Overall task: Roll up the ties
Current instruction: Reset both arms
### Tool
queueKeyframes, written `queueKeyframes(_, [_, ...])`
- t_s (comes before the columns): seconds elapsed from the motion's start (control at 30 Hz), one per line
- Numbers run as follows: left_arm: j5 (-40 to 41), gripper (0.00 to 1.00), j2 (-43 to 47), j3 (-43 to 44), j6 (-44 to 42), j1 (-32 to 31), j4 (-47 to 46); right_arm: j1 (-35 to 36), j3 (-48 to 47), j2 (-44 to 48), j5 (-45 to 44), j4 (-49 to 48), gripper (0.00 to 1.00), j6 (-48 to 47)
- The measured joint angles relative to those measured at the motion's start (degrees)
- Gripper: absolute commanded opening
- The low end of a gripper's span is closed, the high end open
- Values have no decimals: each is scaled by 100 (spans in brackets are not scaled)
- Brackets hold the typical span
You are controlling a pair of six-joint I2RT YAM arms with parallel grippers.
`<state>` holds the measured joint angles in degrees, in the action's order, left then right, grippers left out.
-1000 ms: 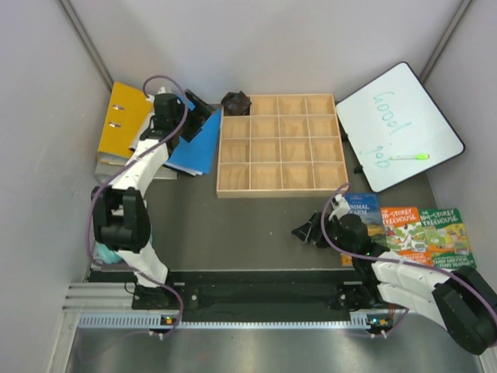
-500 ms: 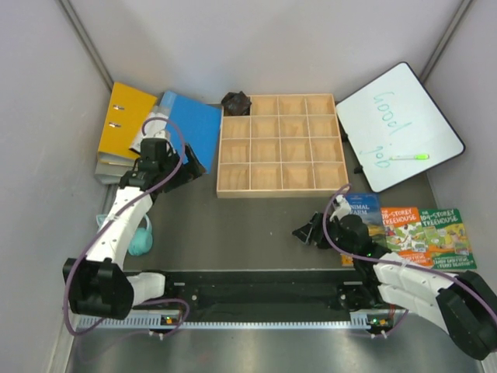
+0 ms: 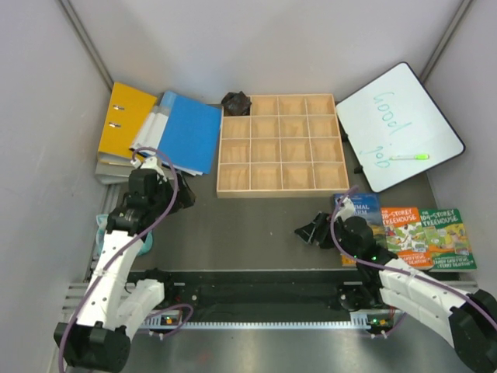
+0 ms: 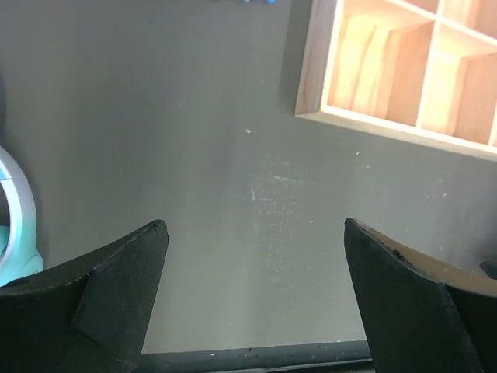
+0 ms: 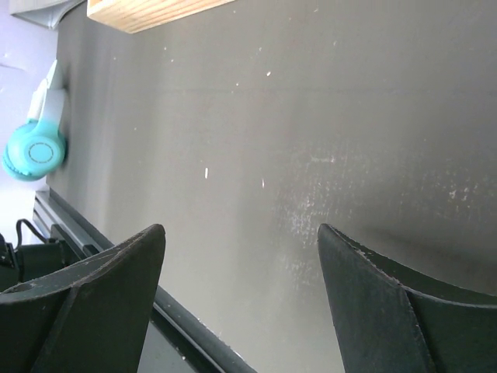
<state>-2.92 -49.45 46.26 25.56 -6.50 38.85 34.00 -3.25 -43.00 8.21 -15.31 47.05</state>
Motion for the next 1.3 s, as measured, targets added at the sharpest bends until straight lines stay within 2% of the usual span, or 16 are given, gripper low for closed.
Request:
queueKeyframes(0.33, [-26, 99, 240, -33, 2, -2, -31, 0, 26, 173, -133, 302, 80, 72])
queueKeyframes(0.7, [-173, 99, -127, -37, 0, 0, -79, 0, 26, 157, -192, 323, 81, 85])
queueKeyframes(1.3, [-219, 99, -129, -37, 2, 0, -116, 0, 26, 125, -219, 433, 81, 114])
